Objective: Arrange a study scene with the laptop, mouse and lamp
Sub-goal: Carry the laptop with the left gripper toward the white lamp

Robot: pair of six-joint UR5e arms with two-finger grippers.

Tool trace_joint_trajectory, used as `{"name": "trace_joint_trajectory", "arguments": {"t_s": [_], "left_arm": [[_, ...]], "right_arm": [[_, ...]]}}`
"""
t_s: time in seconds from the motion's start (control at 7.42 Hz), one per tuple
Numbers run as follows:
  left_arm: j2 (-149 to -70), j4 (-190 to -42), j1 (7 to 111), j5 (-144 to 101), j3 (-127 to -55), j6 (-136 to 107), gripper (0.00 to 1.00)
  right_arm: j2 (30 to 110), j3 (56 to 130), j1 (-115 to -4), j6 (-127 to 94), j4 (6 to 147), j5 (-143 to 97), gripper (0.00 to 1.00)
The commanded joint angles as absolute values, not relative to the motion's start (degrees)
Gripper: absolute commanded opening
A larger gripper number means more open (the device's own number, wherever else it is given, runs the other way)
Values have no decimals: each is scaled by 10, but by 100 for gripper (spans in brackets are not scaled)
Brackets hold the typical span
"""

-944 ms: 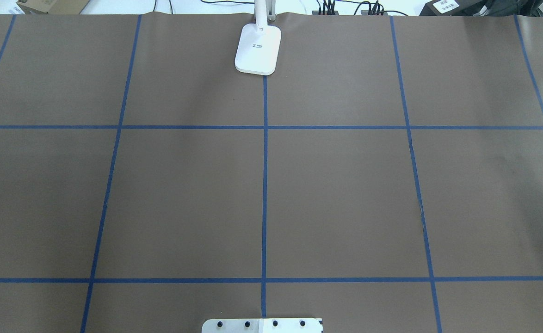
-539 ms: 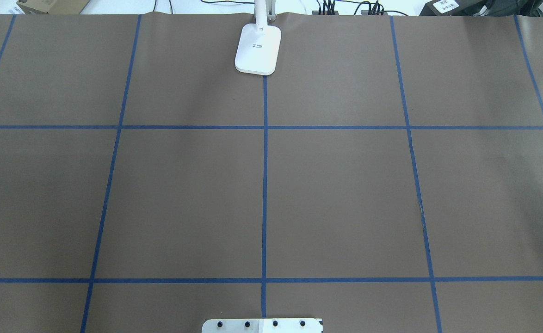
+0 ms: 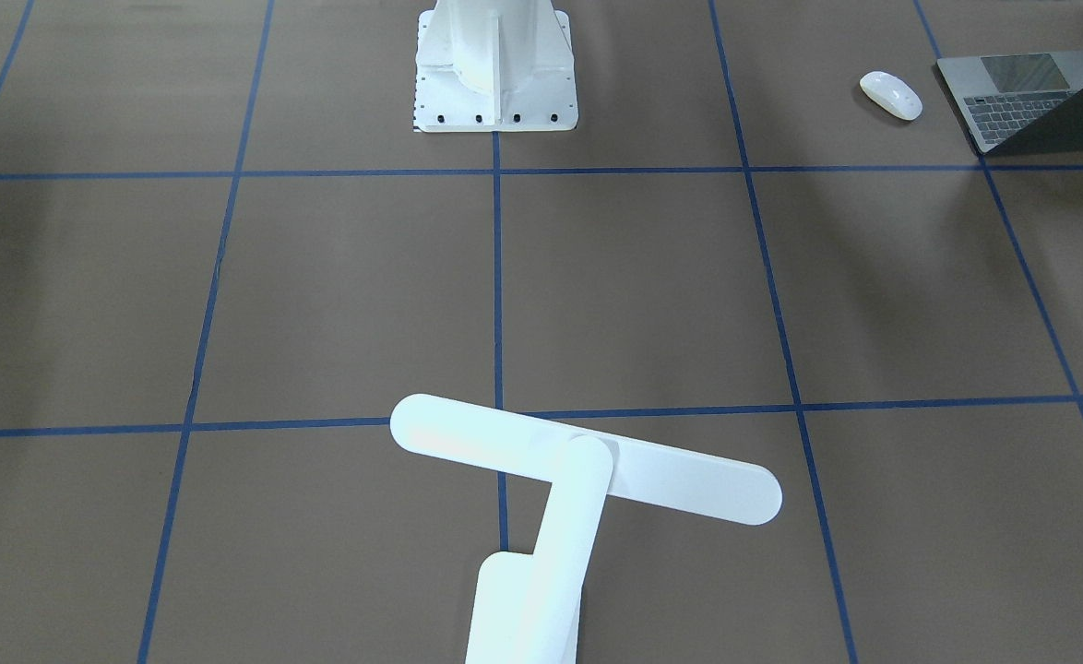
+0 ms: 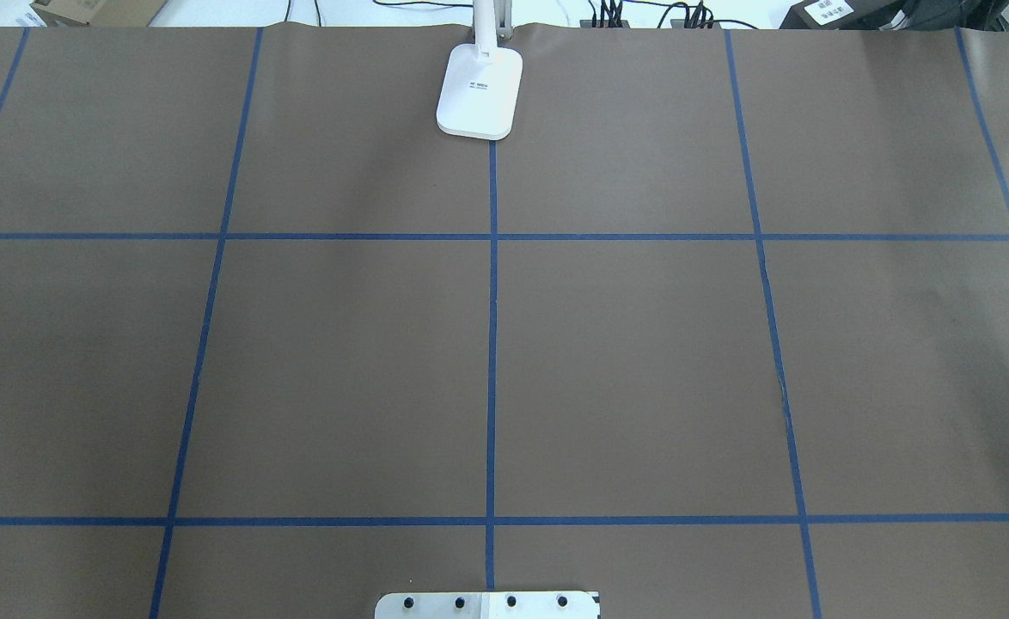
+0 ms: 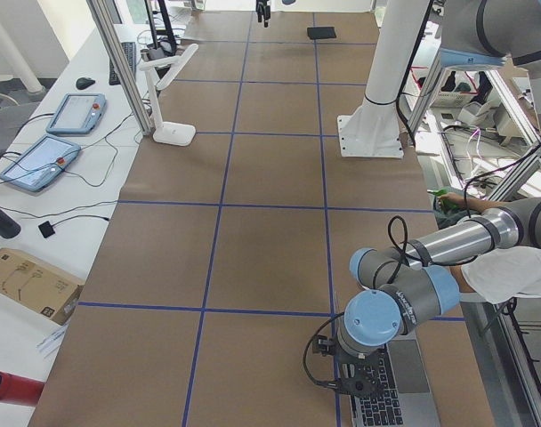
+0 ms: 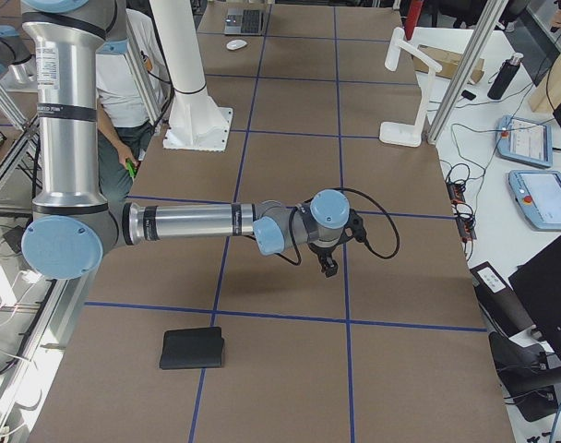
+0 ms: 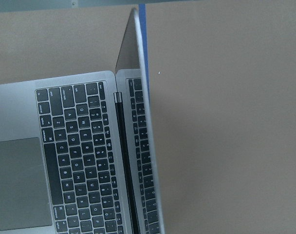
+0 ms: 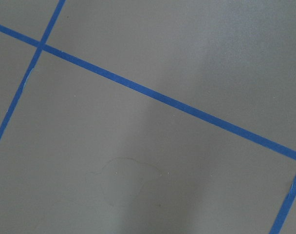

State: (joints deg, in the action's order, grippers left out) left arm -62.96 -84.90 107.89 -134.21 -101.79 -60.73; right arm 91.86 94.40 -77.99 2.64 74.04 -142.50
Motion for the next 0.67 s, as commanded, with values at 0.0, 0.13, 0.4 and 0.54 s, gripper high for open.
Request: {"name": "trace_joint_trajectory", "arguments": {"t_s": [0.0,0.13,0.4,0.54], "left_arm": [[-628,-854,1078,-1343,-1005,-613,95],[-628,-854,1077,-1343,-1005,-613,79],[-628,-853,1077,-1344,-1005,-612,17],[-629,-850,1076,-1349,-1008,-608,0]], "right_arm": [[919,944,-773,25,740,-1423,99],[919,944,-772,26,740,-1423,99],[919,942,-768,25,740,-1423,99],[919,943,-768,25,740,-1423,99]]}}
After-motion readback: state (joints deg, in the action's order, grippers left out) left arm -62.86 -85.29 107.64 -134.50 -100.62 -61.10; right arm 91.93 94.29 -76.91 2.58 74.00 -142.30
